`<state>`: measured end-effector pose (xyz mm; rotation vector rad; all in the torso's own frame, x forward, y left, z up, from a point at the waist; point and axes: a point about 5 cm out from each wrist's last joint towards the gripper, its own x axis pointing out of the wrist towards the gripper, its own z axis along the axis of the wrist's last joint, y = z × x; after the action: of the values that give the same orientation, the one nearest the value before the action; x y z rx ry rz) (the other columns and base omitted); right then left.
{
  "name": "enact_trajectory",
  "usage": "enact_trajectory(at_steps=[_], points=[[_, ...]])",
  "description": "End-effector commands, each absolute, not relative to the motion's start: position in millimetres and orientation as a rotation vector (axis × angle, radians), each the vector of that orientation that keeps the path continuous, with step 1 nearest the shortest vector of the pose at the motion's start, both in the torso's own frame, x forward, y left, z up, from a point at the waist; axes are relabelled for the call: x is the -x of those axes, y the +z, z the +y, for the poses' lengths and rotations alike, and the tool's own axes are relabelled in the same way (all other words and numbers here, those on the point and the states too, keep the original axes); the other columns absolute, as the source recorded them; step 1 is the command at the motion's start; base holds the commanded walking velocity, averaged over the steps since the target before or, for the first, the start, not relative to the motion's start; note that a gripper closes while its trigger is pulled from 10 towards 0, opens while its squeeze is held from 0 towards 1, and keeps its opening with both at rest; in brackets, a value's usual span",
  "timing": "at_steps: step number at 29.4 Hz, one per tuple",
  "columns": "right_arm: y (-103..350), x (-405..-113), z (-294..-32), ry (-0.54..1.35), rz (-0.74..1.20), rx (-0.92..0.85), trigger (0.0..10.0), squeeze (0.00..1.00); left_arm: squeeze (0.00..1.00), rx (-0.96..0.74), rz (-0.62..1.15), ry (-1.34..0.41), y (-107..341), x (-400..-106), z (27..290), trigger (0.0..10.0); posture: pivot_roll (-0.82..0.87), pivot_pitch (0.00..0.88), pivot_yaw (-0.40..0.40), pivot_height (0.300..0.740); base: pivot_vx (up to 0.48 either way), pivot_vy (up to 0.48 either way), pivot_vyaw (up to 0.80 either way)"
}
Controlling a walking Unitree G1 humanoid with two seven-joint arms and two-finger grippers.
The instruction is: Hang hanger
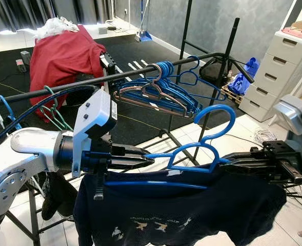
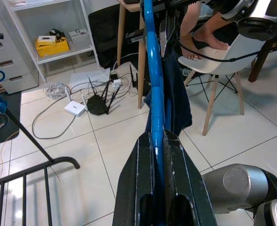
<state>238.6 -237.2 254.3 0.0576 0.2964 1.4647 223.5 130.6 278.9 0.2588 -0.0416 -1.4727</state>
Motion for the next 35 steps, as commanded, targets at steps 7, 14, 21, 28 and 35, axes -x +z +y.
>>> enact_trajectory(at_steps=[7, 14, 21, 28, 35], points=[[251.6, -239.5, -232.1, 1.451, 0.318, -0.058, 0.0, 0.0, 0.0, -0.233, -0.189, -1.554, 300.0, -214.8, 124.1, 0.0, -0.07, 0.0, -0.038, 0.74, 0.0, 0.0, 0.0], [252.6, -240.4, -230.8, 1.451, 0.304, -0.057, 0.0, 0.0, 1.0, -0.211, -0.221, -1.478, 302.2, -223.3, 125.8, 10.0, -0.07, 0.0, -0.038, 0.74, 0.0, 0.0, 0.0], [251.8, -241.8, -230.1, 1.44, 0.294, -0.057, 0.0, 0.0, 1.0, -0.201, -0.218, -1.439, 299.7, -228.3, 131.3, 10.0, -0.07, 0.0, -0.034, 0.74, 0.0, 0.0, 0.0], [250.7, -247.0, -232.0, 1.395, 0.278, -0.037, 0.0, 0.0, 1.0, -0.192, -0.225, -1.369, 297.9, -233.2, 138.5, 10.0, -0.07, 0.0, -0.037, 0.74, 0.0, 0.0, 0.0], [216.4, -300.0, -247.6, 0.861, 0.238, 0.021, 0.0, 0.0, 1.0, -0.1, -0.219, -0.785, 276.9, -273.3, 194.6, 10.0, -0.07, 0.0, -0.026, 0.74, 0.0, 0.0, 0.0]])
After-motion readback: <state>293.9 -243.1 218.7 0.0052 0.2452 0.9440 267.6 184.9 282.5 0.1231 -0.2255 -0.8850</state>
